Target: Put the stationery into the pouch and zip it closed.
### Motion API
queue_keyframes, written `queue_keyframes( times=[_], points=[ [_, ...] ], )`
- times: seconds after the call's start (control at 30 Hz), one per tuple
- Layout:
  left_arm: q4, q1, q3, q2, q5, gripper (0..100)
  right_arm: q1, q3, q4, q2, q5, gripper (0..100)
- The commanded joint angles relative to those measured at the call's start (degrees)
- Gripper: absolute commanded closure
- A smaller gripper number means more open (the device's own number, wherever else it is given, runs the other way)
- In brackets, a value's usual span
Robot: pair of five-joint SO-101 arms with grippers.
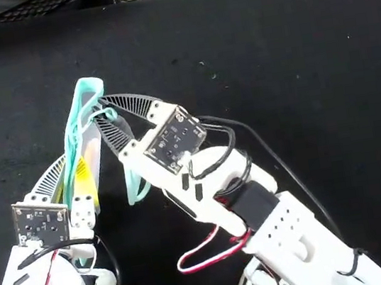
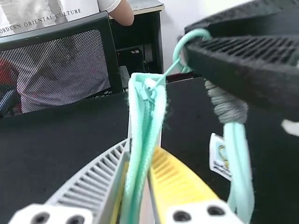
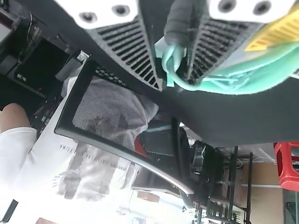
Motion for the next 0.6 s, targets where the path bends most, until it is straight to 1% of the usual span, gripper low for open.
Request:
queue_keyframes(
  times=[0.0, 0.13, 0.27, 0.4, 0.57],
  points=[
    [1.14, 0.04, 0.4, -0.35, -0.35, 97, 4.22, -3.21, -3.34, 3.74, 0.09, 98.6],
    [1.14, -0.04, 0.4, -0.35, -0.35, 97, 6.24, -6.64, -6.51, 9.71, 0.09, 98.6],
    [1.14, -0.04, 0.4, -0.35, -0.35, 97, 6.77, -10.51, -6.33, 12.7, 0.09, 98.6],
    [1.14, -0.04, 0.4, -0.35, -0.35, 97, 6.24, -10.77, -5.71, 10.59, 0.09, 98.6],
    [1.14, -0.04, 0.4, -0.35, -0.35, 97, 3.08, -10.95, 1.67, 3.65, 0.18, 98.6]
  ],
)
